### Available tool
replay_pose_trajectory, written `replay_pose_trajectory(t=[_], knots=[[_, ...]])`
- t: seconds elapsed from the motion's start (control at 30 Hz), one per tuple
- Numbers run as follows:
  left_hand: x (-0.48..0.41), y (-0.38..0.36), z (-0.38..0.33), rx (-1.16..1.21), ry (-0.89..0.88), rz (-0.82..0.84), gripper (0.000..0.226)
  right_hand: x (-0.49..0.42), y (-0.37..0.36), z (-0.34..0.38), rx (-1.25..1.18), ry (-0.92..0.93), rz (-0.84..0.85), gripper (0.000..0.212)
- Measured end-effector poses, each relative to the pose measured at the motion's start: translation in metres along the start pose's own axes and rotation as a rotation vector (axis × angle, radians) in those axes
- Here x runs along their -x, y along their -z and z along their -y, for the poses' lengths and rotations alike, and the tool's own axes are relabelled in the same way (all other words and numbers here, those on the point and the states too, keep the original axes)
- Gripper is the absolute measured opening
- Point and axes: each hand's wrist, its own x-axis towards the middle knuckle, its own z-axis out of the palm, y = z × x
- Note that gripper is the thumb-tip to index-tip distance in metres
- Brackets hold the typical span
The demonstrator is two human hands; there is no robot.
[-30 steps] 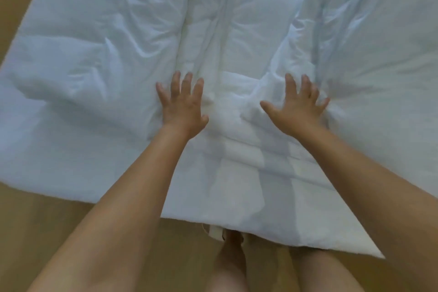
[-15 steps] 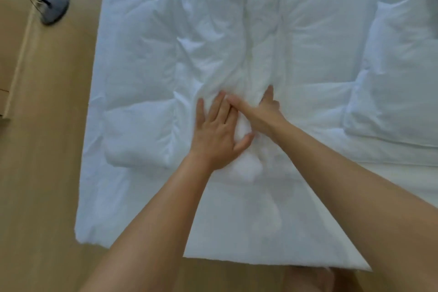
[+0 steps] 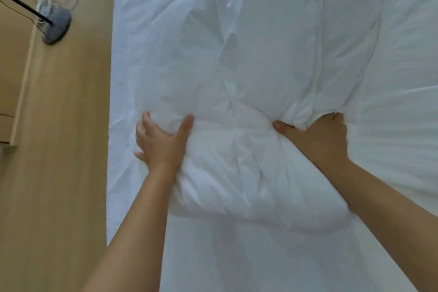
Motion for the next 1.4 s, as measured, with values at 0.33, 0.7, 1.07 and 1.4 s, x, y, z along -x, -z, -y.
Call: replay_pose_trajectory(t=[0.33,0.7,1.07,1.4], knots=[[-0.046,0.013,0.052,0.167,0.087,0.403,0.076,0.061,-0.059,0.039,0.023,0.139,-0.071,0.101],[-0.026,0.189,0.186,0.492,-0.055,0.552,0.045,0.228,-0.138,0.123,0.061,0.247,-0.143,0.029],[-0.006,0.223,0.407,0.354,0.161,0.612,0.054,0.345,-0.310,0.124,0.037,0.200,0.148,0.098],[0.041,0.197,0.287,0.080,-0.296,0.471,0.104,0.318,-0.253,0.091,-0.159,-0.102,-0.064,0.134]])
